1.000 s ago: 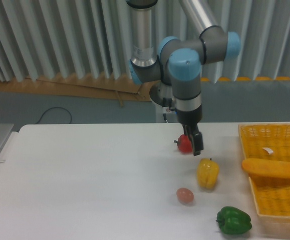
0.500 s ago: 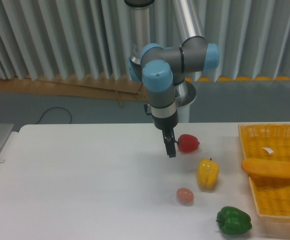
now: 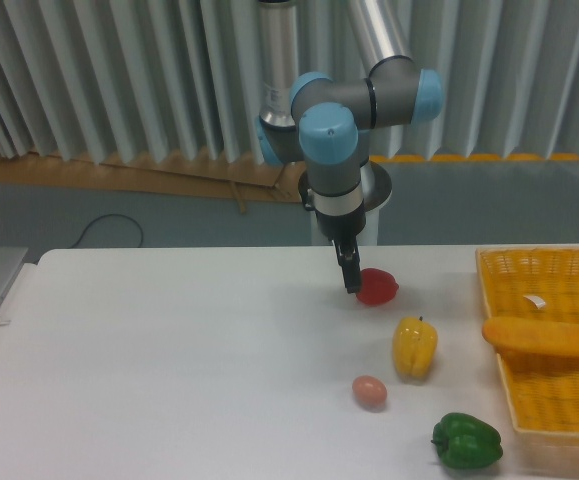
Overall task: Place the red peppers in a basket
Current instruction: 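Lower the gripper onto the red pepper and close on its stem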
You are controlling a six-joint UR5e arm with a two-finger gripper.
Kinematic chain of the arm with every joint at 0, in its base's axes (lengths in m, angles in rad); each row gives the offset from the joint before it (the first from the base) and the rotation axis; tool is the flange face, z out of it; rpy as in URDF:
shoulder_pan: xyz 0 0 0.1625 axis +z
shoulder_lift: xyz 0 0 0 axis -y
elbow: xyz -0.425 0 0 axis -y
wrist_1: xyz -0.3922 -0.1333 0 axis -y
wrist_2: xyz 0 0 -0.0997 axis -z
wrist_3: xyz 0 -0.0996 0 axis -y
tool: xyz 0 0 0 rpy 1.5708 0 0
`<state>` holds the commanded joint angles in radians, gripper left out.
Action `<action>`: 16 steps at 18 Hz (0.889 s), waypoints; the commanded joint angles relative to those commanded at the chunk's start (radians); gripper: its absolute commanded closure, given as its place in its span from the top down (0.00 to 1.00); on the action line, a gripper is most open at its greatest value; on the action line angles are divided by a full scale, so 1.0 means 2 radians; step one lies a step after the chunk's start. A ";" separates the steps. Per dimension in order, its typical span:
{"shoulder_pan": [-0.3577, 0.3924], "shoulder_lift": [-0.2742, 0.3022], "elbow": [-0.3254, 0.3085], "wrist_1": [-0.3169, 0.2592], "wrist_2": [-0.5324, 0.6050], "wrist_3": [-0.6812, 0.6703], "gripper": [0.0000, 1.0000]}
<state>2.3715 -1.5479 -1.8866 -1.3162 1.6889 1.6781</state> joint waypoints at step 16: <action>0.025 -0.047 -0.012 0.031 0.031 0.022 1.00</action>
<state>2.4206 -1.6414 -1.9098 -1.2548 1.7502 1.7211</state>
